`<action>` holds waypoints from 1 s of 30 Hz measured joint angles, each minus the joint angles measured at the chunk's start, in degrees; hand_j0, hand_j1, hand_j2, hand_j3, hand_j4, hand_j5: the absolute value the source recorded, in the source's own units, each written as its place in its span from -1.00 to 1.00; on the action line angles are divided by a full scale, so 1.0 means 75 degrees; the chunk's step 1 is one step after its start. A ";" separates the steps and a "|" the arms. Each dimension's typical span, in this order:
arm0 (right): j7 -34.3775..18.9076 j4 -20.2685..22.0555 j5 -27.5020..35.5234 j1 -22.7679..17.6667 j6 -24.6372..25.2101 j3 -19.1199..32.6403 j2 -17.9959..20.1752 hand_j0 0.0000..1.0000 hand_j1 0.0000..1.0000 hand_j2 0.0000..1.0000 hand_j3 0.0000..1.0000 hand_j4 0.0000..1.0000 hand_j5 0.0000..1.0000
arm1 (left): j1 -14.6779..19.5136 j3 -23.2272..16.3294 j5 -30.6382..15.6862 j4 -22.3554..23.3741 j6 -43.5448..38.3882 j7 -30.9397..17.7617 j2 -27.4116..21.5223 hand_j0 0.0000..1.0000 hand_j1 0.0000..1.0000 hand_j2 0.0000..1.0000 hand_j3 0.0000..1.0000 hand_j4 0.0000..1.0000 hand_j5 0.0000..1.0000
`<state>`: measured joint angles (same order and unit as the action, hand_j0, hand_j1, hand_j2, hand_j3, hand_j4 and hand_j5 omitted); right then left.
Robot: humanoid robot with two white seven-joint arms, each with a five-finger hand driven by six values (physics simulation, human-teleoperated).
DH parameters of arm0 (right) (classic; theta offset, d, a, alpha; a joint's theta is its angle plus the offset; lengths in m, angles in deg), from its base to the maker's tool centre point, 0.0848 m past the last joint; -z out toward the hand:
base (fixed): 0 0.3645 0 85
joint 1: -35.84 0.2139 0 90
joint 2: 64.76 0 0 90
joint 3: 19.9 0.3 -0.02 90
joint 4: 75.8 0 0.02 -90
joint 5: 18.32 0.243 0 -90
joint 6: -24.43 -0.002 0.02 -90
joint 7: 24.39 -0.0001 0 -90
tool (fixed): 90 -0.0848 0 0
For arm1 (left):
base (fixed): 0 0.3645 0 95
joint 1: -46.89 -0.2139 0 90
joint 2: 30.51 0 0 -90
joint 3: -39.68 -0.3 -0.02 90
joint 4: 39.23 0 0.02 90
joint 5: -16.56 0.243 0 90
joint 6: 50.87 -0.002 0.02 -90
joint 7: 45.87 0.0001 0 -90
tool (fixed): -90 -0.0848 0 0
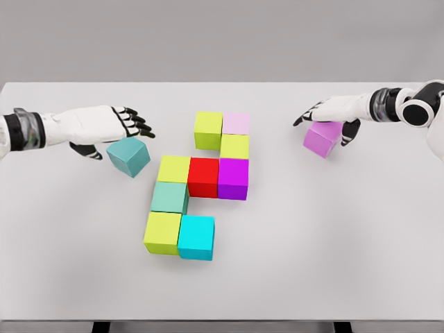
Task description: Assemble the squares on the desktop into the number 2
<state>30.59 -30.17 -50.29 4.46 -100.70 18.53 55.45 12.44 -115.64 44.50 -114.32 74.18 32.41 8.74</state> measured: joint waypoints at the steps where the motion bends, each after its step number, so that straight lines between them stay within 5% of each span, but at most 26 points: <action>1: 0.0000 0.0044 -0.0002 -0.0012 -0.0001 0.0003 0.0003 0.56 0.56 0.56 0.56 0.56 0.56 | 0.0000 -0.0012 0.0002 0.0016 0.0000 0.0000 0.0027 1.00 1.00 1.00 1.00 1.00 1.00; 4: 0.0000 0.0173 0.0003 -0.0012 0.0000 0.0013 0.0009 0.36 0.36 0.36 0.36 0.36 0.36 | 0.0012 -0.0036 0.0006 0.0107 0.0000 -0.0022 0.0130 1.00 1.00 1.00 1.00 1.00 1.00; 16: 0.0000 0.0308 0.0051 0.0000 0.0001 0.0078 0.0075 0.14 0.14 0.14 0.14 0.14 0.14 | 0.0152 -0.0320 0.0187 0.0416 0.0000 -0.0047 0.0413 1.00 1.00 1.00 1.00 1.00 1.00; 22: -0.0001 0.1330 0.0109 -0.0129 -0.0003 0.0098 0.0629 0.14 0.14 0.14 0.14 0.14 0.14 | 0.0152 -0.0420 0.0241 0.0505 0.0000 -0.0049 0.0485 1.00 1.00 1.00 1.00 1.00 1.00; 30: -0.0002 0.3364 0.0408 -0.0703 -0.0005 0.0097 0.1843 0.14 0.14 0.14 0.14 0.14 0.14 | 0.0152 -0.0441 0.0486 0.0727 0.0000 -0.0047 0.0631 1.00 1.00 1.00 1.00 1.00 1.00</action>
<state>30.57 -4.94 -47.23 -0.81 -100.74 19.25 69.27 13.58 -118.95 48.14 -108.87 74.18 32.06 13.47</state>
